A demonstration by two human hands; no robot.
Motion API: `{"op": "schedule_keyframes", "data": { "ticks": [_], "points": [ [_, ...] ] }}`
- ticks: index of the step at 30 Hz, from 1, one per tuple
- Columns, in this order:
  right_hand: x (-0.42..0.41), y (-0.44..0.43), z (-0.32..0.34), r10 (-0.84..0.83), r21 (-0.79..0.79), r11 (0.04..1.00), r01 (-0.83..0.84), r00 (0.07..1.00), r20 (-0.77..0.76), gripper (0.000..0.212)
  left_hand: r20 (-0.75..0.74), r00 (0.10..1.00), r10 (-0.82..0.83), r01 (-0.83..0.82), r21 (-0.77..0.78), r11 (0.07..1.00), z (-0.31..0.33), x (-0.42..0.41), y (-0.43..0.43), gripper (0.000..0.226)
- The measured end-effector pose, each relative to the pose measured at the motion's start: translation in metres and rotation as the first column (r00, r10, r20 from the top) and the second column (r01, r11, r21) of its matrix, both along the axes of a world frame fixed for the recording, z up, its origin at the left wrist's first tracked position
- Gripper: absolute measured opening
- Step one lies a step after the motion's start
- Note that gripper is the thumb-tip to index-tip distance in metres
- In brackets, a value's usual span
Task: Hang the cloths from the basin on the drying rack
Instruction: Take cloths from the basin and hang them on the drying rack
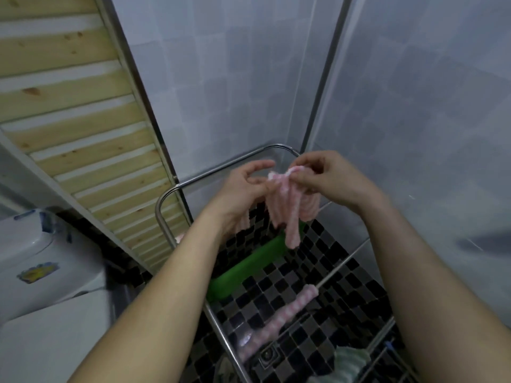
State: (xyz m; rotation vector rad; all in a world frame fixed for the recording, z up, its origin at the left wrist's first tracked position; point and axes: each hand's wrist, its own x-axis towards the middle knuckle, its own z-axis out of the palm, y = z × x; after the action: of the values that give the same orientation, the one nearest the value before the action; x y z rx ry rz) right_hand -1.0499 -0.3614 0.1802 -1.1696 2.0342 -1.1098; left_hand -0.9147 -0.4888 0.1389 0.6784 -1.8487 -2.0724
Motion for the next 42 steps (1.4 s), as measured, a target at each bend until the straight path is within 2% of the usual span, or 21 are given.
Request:
{"op": "schedule_keyframes", "data": {
  "ticks": [1, 3, 6, 9, 12, 16, 18, 20, 23, 28, 31, 34, 38, 40, 42],
  "points": [
    [-0.005, -0.005, -0.003, -0.016, 0.017, 1.000, 0.017, 0.999, -0.050, 0.005, 0.042, 0.999, -0.009, 0.012, -0.069, 0.998, -0.002, -0.006, -0.004, 0.034],
    [-0.023, -0.015, -0.010, -0.035, 0.111, 0.992, 0.059, 0.978, -0.205, 0.018, 0.095, 0.995, 0.023, -0.001, -0.219, 0.976, -0.007, -0.019, -0.015, 0.025],
    [-0.047, -0.022, -0.023, -0.028, 0.260, 0.952, 0.160, 0.894, -0.447, 0.030, 0.035, 0.985, 0.168, -0.151, -0.296, 0.943, -0.012, -0.032, -0.025, 0.022],
    [-0.070, -0.023, -0.043, -0.023, 0.341, 0.908, 0.242, 0.844, -0.536, 0.026, 0.006, 0.971, 0.240, -0.226, -0.311, 0.923, -0.024, -0.040, -0.033, 0.028],
    [-0.092, -0.018, -0.060, -0.118, 0.315, 0.887, 0.338, 0.824, -0.554, 0.018, -0.026, 0.955, 0.296, -0.290, -0.304, 0.908, -0.040, -0.046, -0.040, 0.030],
    [-0.112, -0.017, -0.076, -0.384, 0.135, 0.860, 0.493, 0.798, -0.465, 0.014, -0.054, 0.962, 0.269, -0.274, -0.225, 0.935, -0.053, -0.053, -0.046, 0.032],
    [-0.113, -0.021, -0.078, -0.531, 0.030, 0.834, 0.551, 0.816, -0.231, 0.014, -0.083, 0.969, 0.233, -0.246, -0.200, 0.949, -0.053, -0.056, -0.043, 0.031],
    [-0.115, -0.026, -0.079, -0.616, -0.032, 0.788, 0.615, 0.787, -0.032, 0.011, -0.115, 0.970, 0.214, -0.233, -0.199, 0.952, -0.051, -0.061, -0.044, 0.031],
    [-0.118, -0.029, -0.078, -0.622, -0.036, 0.782, 0.622, 0.783, 0.018, 0.014, -0.122, 0.971, 0.203, -0.225, -0.204, 0.953, -0.048, -0.064, -0.047, 0.035],
    [-0.120, -0.027, -0.094, -0.613, 0.126, 0.790, 0.600, 0.771, 0.170, 0.018, 0.099, 0.985, 0.138, -0.110, -0.247, 0.963, -0.074, -0.065, -0.044, 0.042],
    [-0.122, -0.028, -0.103, -0.625, 0.153, 0.780, 0.607, 0.742, 0.244, 0.007, 0.172, 0.976, 0.132, -0.079, -0.282, 0.956, -0.086, -0.063, -0.041, 0.032],
    [-0.124, -0.034, -0.107, -0.638, 0.137, 0.768, 0.626, 0.725, 0.261, 0.014, 0.215, 0.957, 0.193, -0.109, -0.351, 0.930, -0.090, -0.063, -0.041, 0.015],
    [-0.126, -0.055, -0.112, -0.642, 0.057, 0.757, 0.650, 0.727, 0.244, 0.013, 0.178, 0.929, 0.326, -0.216, -0.455, 0.864, -0.095, -0.069, -0.054, 0.021],
    [-0.125, -0.069, -0.116, -0.605, 0.015, 0.784, 0.620, 0.759, 0.240, 0.025, 0.198, 0.909, 0.366, -0.208, -0.544, 0.813, -0.096, -0.074, -0.063, 0.026],
    [-0.119, -0.080, -0.119, -0.532, -0.014, 0.833, 0.554, 0.807, 0.256, 0.045, 0.270, 0.883, 0.384, -0.136, -0.635, 0.761, -0.097, -0.078, -0.070, 0.031]
  ]
}}
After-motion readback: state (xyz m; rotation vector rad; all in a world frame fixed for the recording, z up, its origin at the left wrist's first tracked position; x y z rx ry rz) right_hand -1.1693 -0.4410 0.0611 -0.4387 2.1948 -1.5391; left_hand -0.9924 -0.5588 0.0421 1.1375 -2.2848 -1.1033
